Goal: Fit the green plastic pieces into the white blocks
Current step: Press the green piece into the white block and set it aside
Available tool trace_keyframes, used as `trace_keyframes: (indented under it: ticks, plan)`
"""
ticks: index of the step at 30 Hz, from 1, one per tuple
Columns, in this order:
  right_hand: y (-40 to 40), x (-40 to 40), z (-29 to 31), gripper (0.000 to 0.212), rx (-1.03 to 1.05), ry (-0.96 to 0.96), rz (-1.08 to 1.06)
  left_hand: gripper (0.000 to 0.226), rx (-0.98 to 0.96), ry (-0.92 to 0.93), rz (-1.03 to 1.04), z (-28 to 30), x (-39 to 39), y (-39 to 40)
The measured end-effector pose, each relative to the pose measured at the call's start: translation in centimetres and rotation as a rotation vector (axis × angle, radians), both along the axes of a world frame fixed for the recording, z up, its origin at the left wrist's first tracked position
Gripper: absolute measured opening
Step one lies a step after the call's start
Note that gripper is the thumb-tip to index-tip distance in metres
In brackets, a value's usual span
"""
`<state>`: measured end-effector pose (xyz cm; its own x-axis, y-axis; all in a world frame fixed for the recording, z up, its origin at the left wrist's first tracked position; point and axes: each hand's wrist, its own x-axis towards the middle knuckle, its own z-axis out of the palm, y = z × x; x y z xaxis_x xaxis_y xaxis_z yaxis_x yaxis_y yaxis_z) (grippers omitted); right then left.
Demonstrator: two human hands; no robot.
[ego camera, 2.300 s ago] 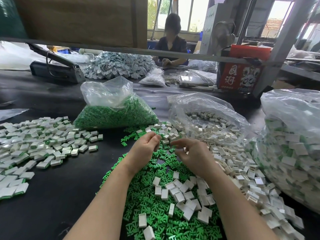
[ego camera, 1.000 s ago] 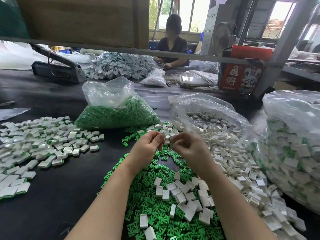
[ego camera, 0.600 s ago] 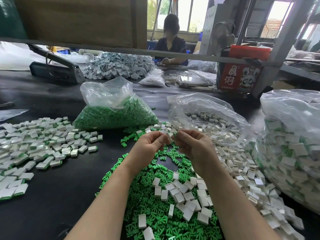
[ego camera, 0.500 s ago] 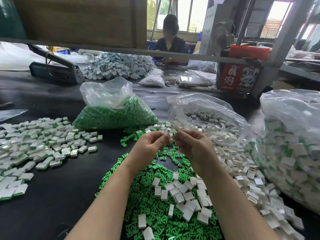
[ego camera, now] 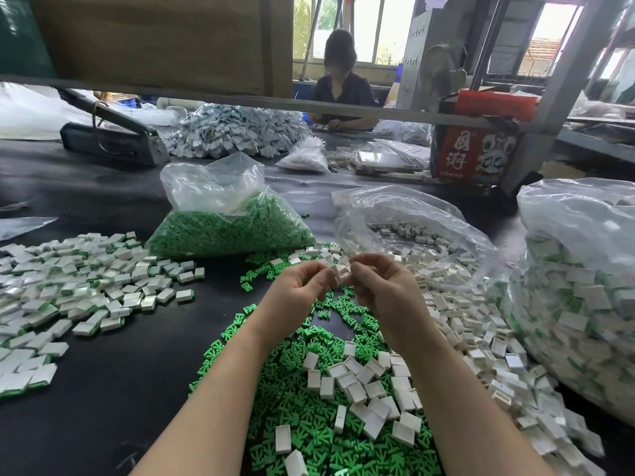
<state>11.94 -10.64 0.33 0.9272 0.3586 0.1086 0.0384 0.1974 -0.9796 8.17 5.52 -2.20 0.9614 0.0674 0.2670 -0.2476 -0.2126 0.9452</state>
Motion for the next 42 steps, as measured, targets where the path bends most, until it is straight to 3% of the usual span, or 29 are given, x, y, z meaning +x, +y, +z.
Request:
trace_keyframes:
  ticks: [5,17,26,35,42]
  plan:
    - [-0.2,-0.1,0.0,0.021,-0.073,-0.146,0.025,0.022,-0.022,0.006,-0.017,0.1,0.1,0.0]
    - [-0.3,0.5,-0.4,0.009,-0.197,-0.309,0.004,0.021,-0.025,0.025,-0.088,0.0,0.0,0.2]
    - [-0.7,1.0,-0.6,0.011,-0.269,-0.262,0.058,0.018,-0.013,0.053,-0.133,0.1,-0.2,0.2]
    - [0.0,1.0,-1.6,0.03,-0.635,-0.423,0.079,0.028,0.091,0.065,-0.111,0.2,-0.1,0.0]
    - [0.3,0.7,-1.9,0.03,-0.497,-0.31,0.12,0.02,0.052,0.125,-0.138,0.7,-0.4,-0.7]
